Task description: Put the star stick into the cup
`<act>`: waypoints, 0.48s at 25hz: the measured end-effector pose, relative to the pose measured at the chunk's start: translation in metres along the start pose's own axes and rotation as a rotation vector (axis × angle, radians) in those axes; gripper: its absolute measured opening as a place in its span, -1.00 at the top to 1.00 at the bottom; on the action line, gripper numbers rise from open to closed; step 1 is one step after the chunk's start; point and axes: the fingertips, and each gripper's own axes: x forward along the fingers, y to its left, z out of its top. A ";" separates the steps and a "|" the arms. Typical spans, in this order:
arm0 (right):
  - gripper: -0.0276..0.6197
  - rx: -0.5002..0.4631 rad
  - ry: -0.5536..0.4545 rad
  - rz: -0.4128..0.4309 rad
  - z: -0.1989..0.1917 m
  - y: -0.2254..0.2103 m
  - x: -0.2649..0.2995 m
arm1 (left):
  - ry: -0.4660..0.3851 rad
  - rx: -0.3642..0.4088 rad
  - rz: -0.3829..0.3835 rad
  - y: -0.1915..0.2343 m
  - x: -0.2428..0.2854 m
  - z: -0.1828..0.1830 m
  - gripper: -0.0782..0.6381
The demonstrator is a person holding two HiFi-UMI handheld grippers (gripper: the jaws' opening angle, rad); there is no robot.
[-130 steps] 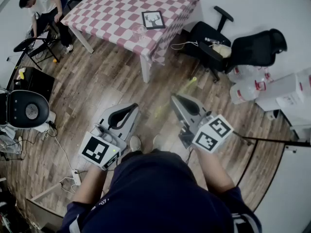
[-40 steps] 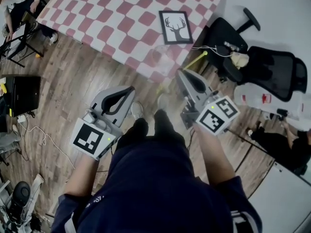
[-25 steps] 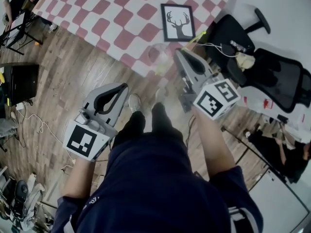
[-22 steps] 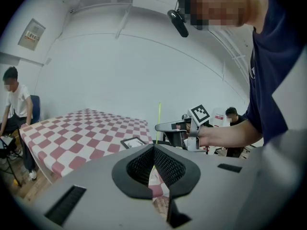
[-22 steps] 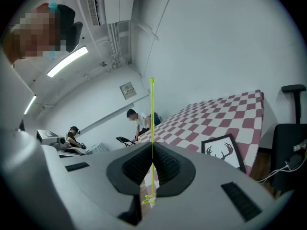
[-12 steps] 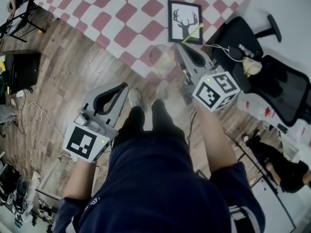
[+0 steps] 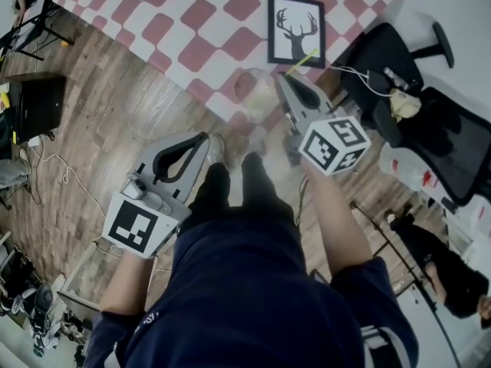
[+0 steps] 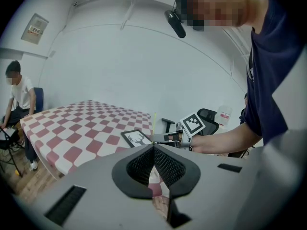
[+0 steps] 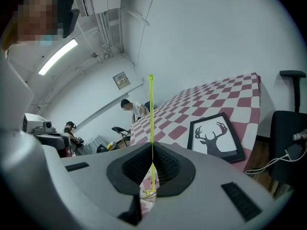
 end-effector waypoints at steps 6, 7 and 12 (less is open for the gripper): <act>0.85 0.016 0.030 -0.015 -0.015 -0.007 0.001 | 0.019 -0.001 -0.012 -0.002 0.008 -0.003 0.70; 0.85 0.019 0.032 -0.017 -0.016 -0.009 0.001 | 0.022 -0.002 -0.013 -0.003 0.009 -0.003 0.70; 0.85 0.039 0.034 -0.034 -0.018 -0.018 0.003 | 0.028 0.001 -0.018 -0.002 0.015 -0.002 0.70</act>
